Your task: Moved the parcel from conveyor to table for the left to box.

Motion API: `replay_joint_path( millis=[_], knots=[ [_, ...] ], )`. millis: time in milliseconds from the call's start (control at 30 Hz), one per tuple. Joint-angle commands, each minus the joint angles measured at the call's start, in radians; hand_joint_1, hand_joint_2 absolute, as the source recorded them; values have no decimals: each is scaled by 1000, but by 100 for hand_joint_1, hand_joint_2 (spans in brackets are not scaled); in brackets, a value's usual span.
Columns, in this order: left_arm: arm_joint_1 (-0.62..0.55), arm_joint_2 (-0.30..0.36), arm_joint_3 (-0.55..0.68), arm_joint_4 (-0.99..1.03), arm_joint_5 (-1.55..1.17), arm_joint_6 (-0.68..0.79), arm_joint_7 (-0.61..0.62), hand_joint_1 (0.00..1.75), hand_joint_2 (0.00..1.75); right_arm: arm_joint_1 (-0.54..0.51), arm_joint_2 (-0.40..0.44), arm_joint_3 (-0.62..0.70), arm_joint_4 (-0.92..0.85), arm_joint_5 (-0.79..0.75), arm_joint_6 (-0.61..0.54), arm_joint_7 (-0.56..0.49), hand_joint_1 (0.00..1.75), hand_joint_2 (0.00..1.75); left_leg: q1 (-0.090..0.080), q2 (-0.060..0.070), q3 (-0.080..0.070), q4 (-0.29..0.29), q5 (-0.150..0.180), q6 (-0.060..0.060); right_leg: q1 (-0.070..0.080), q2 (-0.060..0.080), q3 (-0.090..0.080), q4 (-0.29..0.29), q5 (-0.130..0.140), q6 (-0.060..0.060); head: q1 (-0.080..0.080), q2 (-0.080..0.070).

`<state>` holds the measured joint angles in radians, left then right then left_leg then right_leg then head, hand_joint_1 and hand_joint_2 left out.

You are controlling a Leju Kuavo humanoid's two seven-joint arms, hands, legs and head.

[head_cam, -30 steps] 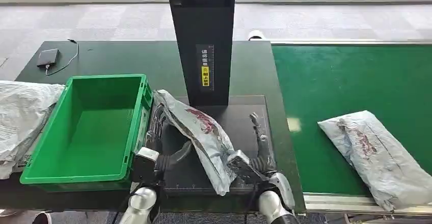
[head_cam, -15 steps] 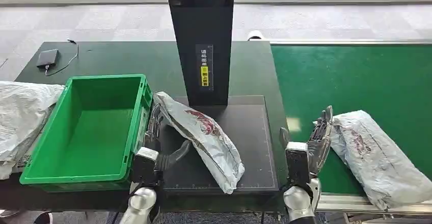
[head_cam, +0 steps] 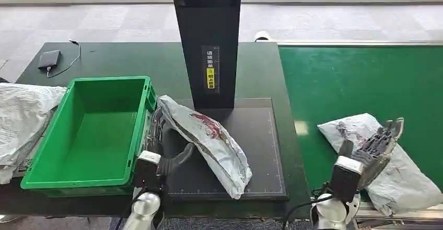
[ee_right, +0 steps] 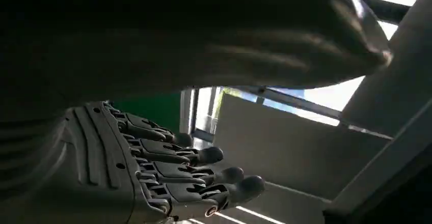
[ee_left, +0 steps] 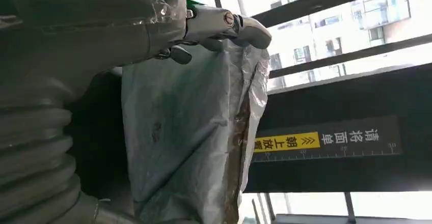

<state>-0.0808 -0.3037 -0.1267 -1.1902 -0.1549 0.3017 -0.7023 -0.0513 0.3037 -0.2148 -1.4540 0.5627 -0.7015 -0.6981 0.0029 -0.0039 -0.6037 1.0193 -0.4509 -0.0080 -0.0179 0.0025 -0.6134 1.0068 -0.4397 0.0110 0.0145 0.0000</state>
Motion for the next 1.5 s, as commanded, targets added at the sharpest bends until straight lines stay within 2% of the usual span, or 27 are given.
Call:
replay_joint_path(
  millis=[33, 1133, 1300, 1467, 1500],
  knots=[
    [-67, -14, -12, 82, 10, 8, 4, 0, 175, 32, 45, -130, -277, -11, 3, 0, 0, 175, 1, -3, 0, 0, 0, 0, 1, -3, 2, 0, -1, -1, 0, 0],
    [-58, -8, -23, 70, 6, 12, 4, 0, 175, 17, 45, -134, -268, -11, 3, 0, 0, 175, 1, -1, 3, -1, 0, 0, 1, -1, 4, -2, -1, -1, 0, 0],
    [-118, -16, -105, 123, -69, -36, 8, 0, 175, 8, 45, -115, -255, -4, 3, 0, 0, 175, 1, -1, 3, -1, 0, 0, 1, -2, 3, -1, -1, -1, 0, 0],
    [-201, -22, -139, 266, -159, -15, 70, 0, 175, -4, 45, -100, -234, 5, 3, 0, 0, 175, 1, -3, 3, -2, 1, 0, 1, -4, 5, -2, 0, -1, 0, 0],
    [-259, 8, -266, 370, -370, 62, 241, 0, 175, -22, 45, -102, -196, 13, 3, 0, 0, 175, 1, -1, 2, -1, 0, 0, 1, -2, 3, -1, 0, -1, 0, 0]
  ],
)
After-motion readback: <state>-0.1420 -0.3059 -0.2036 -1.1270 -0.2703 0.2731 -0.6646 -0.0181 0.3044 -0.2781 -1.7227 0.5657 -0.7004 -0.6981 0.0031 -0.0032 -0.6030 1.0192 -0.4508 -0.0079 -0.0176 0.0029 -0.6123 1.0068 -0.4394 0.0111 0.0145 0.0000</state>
